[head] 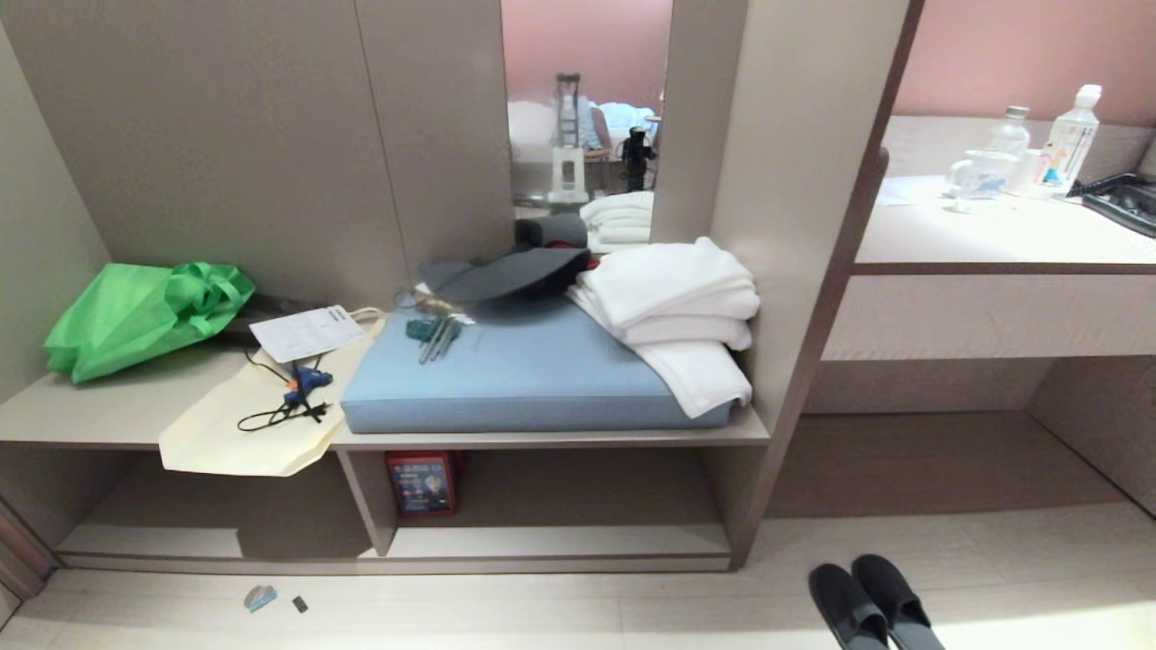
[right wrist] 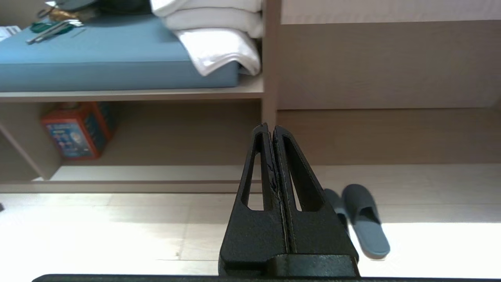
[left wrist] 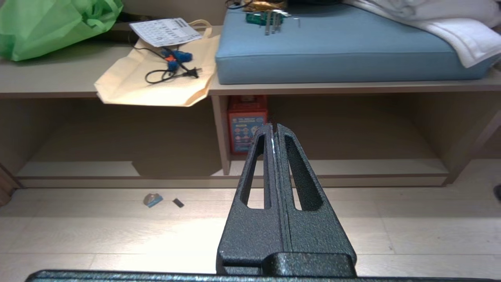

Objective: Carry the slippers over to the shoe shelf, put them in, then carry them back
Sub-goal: Pick up the slippers on the floor

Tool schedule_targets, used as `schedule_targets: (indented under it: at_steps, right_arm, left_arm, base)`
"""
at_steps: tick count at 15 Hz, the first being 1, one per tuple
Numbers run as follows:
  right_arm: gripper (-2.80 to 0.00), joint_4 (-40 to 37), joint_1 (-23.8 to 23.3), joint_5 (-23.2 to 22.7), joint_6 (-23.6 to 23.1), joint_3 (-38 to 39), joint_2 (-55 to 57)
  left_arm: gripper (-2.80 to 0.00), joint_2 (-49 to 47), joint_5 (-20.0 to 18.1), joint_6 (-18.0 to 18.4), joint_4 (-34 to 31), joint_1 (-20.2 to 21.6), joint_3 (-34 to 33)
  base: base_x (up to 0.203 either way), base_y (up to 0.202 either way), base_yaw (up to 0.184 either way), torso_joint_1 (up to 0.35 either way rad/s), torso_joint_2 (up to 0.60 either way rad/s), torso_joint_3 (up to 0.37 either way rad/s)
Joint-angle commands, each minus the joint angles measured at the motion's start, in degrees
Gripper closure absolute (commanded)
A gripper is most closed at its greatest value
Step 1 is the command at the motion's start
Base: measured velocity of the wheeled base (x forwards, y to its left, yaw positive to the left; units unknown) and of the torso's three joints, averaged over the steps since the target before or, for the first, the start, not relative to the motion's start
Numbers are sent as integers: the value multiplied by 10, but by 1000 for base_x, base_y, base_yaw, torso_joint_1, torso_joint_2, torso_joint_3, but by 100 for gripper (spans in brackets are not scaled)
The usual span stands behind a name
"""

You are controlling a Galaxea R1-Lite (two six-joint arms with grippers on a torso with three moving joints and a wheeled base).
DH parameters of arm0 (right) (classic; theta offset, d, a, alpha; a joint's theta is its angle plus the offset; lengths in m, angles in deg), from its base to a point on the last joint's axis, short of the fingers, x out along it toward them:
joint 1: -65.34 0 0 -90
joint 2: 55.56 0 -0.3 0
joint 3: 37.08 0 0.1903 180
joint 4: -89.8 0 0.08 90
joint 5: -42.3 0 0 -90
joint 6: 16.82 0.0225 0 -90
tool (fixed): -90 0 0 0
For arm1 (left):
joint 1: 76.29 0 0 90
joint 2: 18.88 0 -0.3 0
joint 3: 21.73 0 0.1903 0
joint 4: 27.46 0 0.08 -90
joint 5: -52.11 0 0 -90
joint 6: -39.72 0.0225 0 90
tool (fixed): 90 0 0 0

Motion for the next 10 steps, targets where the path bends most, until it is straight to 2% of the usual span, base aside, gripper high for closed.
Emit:
schedule_targets:
  at_steps: [1, 10]
  right_arm:
    - [0, 0, 0, 0, 0, 0, 0]
    - [0, 0, 0, 0, 0, 0, 0]
  left_arm:
    - [0, 0, 0, 0, 0, 0, 0]
    - [0, 0, 0, 0, 0, 0, 0]
  base:
    - [0, -197, 5, 2, 3, 7]
    - [0, -196, 1, 2, 2, 2]
